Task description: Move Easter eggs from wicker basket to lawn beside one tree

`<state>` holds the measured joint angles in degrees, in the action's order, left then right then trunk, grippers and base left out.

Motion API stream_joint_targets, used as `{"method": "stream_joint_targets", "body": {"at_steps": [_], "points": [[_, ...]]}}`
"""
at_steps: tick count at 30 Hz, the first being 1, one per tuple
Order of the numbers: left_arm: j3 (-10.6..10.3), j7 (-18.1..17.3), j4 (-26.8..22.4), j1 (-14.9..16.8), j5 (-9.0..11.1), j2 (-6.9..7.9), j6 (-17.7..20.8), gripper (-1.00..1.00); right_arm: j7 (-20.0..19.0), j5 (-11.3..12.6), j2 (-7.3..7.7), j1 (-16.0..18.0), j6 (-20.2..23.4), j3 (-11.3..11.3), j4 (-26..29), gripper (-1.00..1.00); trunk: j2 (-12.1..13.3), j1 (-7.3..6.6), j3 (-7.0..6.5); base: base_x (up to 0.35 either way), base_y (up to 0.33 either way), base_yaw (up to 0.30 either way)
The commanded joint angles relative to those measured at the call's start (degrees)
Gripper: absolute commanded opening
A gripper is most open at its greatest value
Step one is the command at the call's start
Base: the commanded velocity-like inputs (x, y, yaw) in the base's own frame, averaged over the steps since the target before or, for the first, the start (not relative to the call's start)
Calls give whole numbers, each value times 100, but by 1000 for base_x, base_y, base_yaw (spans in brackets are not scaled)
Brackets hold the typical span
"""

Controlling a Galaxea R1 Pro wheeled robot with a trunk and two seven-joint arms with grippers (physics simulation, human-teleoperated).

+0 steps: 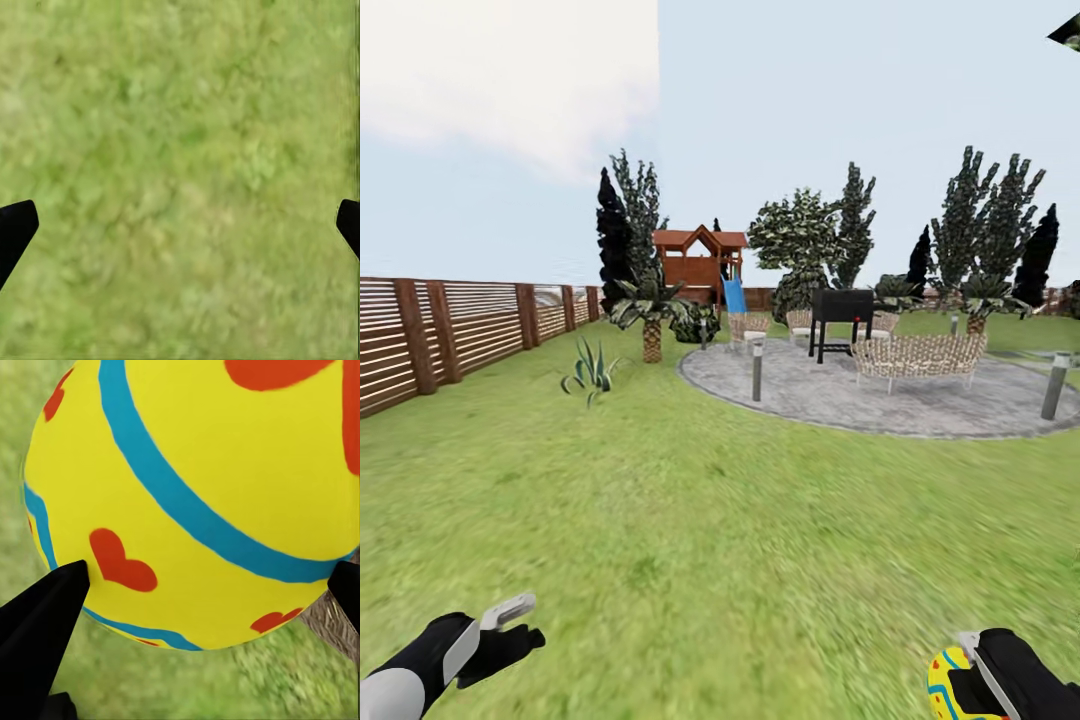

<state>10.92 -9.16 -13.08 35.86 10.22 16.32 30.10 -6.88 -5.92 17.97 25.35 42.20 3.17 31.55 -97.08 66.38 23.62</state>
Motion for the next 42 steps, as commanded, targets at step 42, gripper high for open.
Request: {"method": "stream_joint_targets", "body": {"at_steps": [42], "points": [[3,2,-10,0,50,2,40,100,-51,-67,-13,5,34,17,-9,-100,-4,4,12,290,173,-223]]}}
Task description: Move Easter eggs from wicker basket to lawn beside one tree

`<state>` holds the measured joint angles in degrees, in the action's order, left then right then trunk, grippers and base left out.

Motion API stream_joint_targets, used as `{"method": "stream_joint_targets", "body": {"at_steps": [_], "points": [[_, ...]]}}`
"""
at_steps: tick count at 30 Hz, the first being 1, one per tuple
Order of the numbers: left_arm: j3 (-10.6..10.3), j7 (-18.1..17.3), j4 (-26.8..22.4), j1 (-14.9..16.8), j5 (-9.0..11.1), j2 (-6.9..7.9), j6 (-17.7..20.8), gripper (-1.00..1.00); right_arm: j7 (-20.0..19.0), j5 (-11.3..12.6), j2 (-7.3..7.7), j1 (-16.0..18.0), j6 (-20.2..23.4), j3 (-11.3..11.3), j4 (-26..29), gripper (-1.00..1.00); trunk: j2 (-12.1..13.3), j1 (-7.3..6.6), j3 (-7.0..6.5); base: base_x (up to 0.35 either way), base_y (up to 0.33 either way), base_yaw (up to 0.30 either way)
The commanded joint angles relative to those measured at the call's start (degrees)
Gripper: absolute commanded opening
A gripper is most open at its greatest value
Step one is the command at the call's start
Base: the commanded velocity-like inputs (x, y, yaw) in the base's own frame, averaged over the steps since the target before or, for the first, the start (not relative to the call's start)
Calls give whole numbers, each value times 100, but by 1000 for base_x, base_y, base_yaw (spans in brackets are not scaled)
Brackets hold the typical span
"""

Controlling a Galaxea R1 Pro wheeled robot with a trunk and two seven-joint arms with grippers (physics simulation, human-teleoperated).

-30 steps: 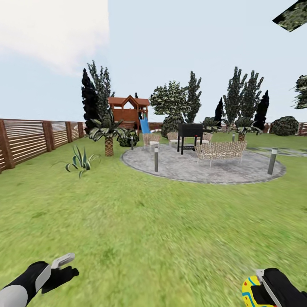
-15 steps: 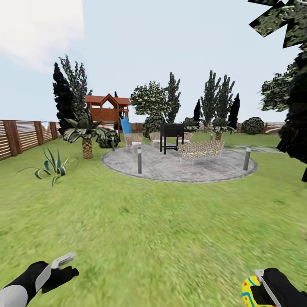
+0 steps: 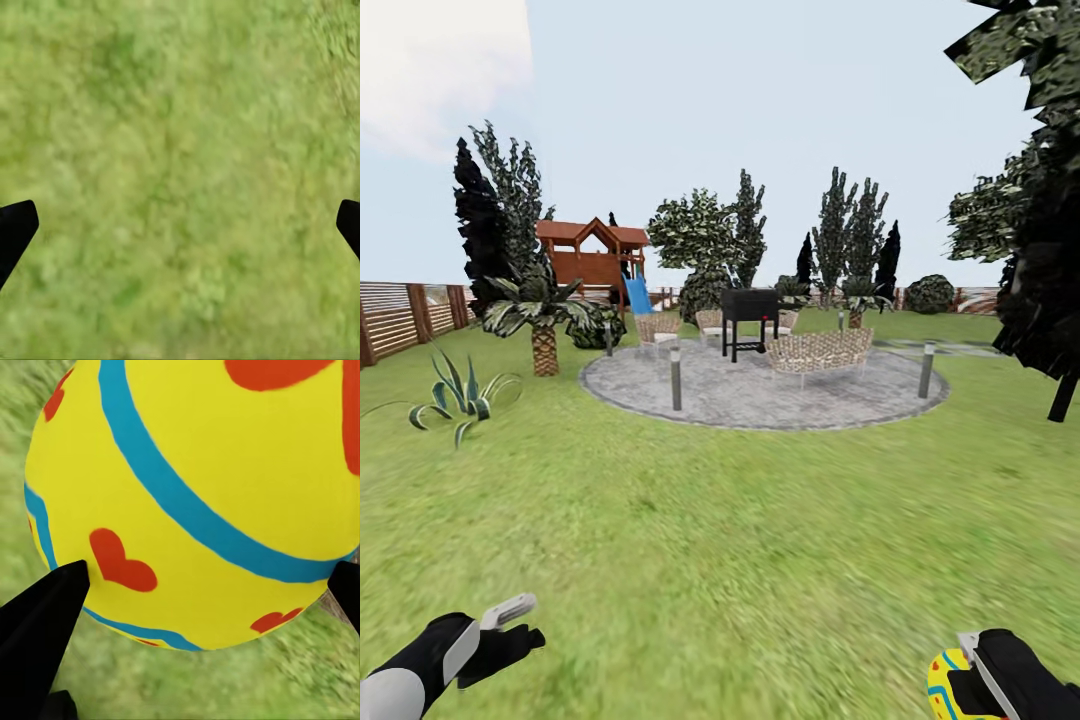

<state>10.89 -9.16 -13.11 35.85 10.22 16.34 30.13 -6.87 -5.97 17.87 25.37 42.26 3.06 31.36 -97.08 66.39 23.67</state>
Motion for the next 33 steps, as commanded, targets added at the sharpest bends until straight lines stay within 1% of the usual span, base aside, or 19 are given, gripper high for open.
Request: {"method": "stream_joint_targets", "body": {"at_steps": [1,12,33], "points": [[8,2,-7,1,50,1,37,100,-51,-62,-3,3,28,28,11,-100,-4,3,7,264,240,0],[9,2,-7,1,50,-7,37,100,-51,-59,-21,3,25,28,11,-100,-4,3,7,283,206,-17],[9,2,-6,1,50,-11,35,100,-51,-79,-78,3,20,28,11,-100,-4,3,7,323,99,-280]]}}
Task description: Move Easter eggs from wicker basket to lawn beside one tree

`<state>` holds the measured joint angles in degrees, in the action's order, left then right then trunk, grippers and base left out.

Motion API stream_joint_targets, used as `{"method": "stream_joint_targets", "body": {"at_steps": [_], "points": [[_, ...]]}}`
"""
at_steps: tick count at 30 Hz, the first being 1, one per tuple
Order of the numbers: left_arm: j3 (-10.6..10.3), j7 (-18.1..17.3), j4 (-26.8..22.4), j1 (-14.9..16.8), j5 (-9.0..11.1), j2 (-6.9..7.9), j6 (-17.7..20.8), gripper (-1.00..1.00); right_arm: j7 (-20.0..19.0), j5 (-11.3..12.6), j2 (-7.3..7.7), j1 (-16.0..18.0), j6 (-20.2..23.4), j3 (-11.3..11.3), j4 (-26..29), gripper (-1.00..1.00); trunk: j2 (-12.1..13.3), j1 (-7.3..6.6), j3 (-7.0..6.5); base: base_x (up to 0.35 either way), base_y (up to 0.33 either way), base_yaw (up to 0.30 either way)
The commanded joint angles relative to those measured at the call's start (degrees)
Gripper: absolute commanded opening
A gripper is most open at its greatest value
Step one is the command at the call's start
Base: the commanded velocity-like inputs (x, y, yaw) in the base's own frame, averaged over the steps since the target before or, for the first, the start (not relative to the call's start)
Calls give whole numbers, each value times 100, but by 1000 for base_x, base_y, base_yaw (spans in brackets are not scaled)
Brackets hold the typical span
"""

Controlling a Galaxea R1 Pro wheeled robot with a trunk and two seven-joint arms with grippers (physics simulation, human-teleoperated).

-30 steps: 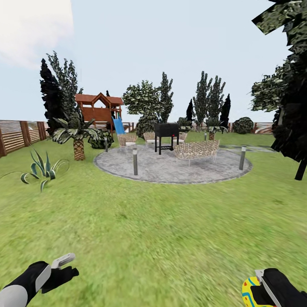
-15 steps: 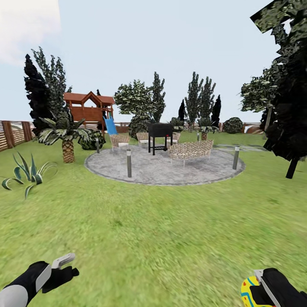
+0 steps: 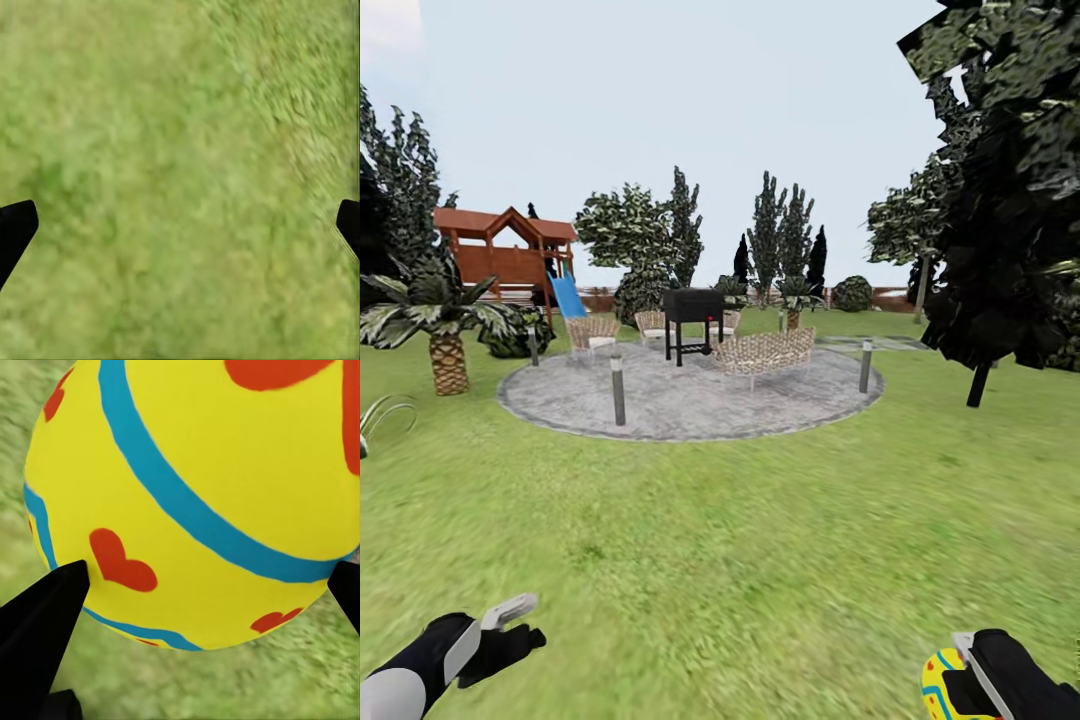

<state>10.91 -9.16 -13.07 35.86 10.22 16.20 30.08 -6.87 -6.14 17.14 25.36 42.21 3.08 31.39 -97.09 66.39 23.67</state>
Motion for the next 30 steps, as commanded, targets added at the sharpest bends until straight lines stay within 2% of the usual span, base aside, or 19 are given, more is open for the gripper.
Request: {"method": "stream_joint_targets", "body": {"at_steps": [1,30], "points": [[7,2,-10,0,51,4,38,100,-47,-68,-11,5,24,26,7,-100,-3,3,7,324,97,-284],[-1,2,-6,0,51,-1,33,100,-49,-74,-18,5,24,19,7,-100,-3,3,52,322,107,-282]]}}
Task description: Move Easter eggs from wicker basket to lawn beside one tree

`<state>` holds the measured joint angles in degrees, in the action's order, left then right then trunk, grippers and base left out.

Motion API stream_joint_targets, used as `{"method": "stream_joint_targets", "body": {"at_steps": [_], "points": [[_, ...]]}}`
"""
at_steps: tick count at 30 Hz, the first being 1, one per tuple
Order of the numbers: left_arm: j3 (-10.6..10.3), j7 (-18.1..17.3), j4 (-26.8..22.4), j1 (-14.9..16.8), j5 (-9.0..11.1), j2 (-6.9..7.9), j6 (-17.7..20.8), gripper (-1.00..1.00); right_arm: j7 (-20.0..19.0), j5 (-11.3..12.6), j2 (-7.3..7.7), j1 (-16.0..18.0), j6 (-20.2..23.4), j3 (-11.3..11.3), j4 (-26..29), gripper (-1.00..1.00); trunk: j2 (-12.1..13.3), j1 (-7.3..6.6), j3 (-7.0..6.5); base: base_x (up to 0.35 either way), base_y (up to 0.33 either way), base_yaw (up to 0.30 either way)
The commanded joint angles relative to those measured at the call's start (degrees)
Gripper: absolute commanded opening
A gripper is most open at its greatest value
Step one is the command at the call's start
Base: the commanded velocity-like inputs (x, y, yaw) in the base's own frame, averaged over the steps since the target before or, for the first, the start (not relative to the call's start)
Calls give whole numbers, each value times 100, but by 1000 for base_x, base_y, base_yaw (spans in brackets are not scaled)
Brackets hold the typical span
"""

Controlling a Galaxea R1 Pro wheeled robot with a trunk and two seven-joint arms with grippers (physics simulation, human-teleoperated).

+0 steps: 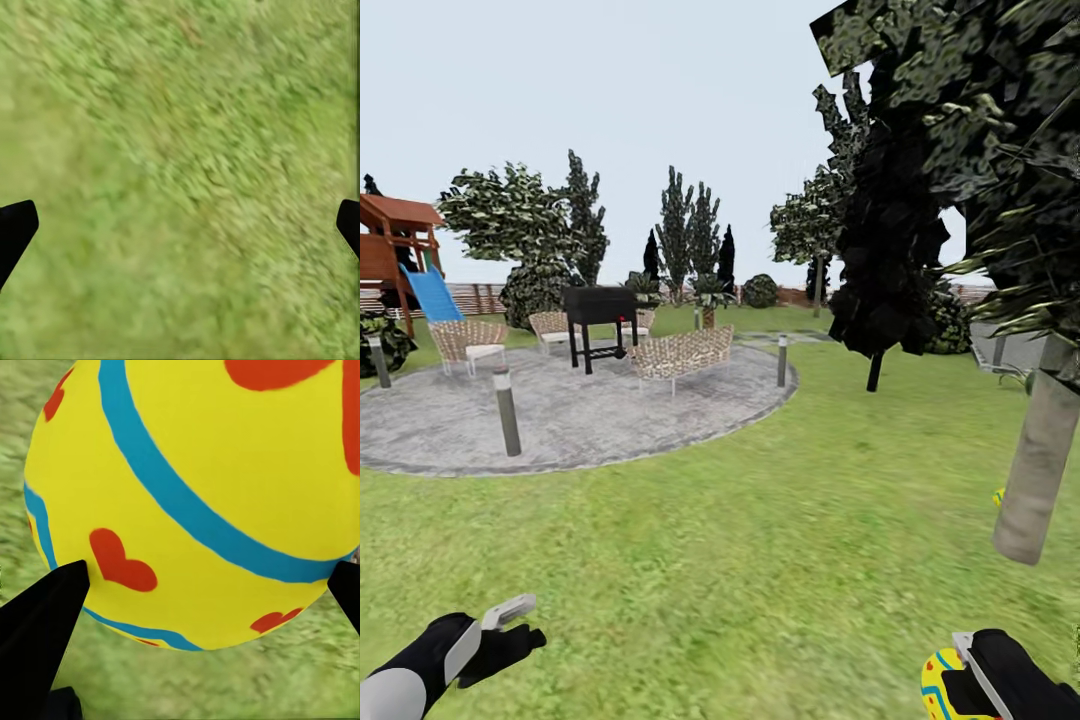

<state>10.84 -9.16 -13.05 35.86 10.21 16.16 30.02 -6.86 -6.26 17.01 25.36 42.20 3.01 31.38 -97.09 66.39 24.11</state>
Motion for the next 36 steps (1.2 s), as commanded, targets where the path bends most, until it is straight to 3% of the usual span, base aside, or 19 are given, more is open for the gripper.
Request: {"method": "stream_joint_targets", "body": {"at_steps": [1,18,25,36], "points": [[6,2,-8,0,51,2,39,100,-52,-61,-4,5,26,26,8,-100,-4,3,12,308,201,-273],[6,2,-11,0,51,10,42,100,-46,-60,-4,5,26,24,8,-100,-4,3,89,303,207,-248],[11,2,-12,0,51,10,48,100,-44,-70,-102,5,27,32,8,-100,-4,3,101,23,310,-66],[13,2,-10,0,51,10,48,100,-44,-79,-118,5,26,24,5,-100,-4,3,76,77,306,-91]]}}
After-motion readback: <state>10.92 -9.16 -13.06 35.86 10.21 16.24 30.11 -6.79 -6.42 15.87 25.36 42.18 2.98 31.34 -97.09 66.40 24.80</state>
